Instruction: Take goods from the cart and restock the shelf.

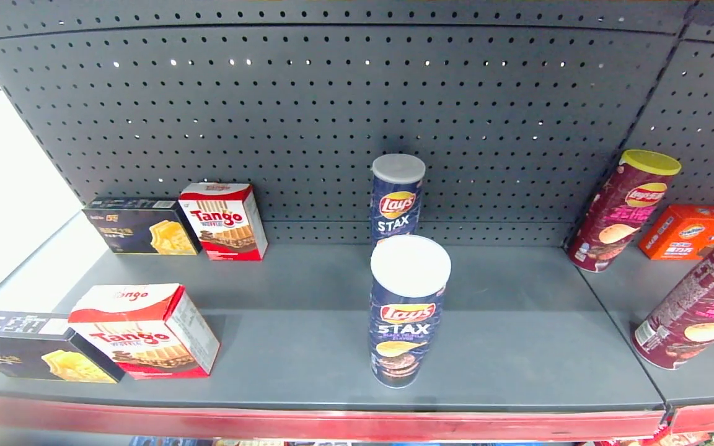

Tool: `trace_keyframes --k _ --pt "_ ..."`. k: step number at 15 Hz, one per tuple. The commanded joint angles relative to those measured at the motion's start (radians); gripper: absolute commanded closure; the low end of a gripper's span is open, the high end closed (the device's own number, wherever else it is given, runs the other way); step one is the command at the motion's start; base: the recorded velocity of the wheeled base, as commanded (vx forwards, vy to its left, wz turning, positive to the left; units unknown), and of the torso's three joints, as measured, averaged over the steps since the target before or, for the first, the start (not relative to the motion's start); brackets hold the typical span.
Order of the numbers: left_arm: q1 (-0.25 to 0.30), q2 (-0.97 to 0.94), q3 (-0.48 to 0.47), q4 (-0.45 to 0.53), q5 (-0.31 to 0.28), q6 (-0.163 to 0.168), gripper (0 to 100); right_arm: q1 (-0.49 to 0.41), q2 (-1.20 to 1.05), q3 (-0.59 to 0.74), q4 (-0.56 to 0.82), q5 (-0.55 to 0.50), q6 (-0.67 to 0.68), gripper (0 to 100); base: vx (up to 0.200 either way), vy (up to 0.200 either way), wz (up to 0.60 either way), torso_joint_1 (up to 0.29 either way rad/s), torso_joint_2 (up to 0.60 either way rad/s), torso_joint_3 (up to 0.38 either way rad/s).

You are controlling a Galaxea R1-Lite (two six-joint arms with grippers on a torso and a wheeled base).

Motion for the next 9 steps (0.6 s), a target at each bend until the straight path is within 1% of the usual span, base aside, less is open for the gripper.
trace_keyframes --k 1,2,3,9 --pt "0.001 0.001 0.0 -0.001 -0.001 0.0 0 0.001 0.002 0.0 0.001 0.0 0.0 0 0.0 0.0 0.0 0.0 0.0 0.0" --pt "0.001 0.001 0.0 -0.001 -0.003 0.0 0 0.001 0.002 0.0 0.001 0.0 0.0 0 0.0 0.0 0.0 0.0 0.0 0.0" --pt "0.001 0.001 0.0 -0.001 -0.003 0.0 0 0.001 0.002 0.0 0.001 0.0 0.001 0 -0.2 0.0 0.0 0.012 0.0 0.002" --pt "0.001 0.001 0.0 -0.001 -0.003 0.0 0 0.001 0.002 0.0 0.0 0.0 0.001 0 0.0 0.0 0.0 0.0 0.0 0.0"
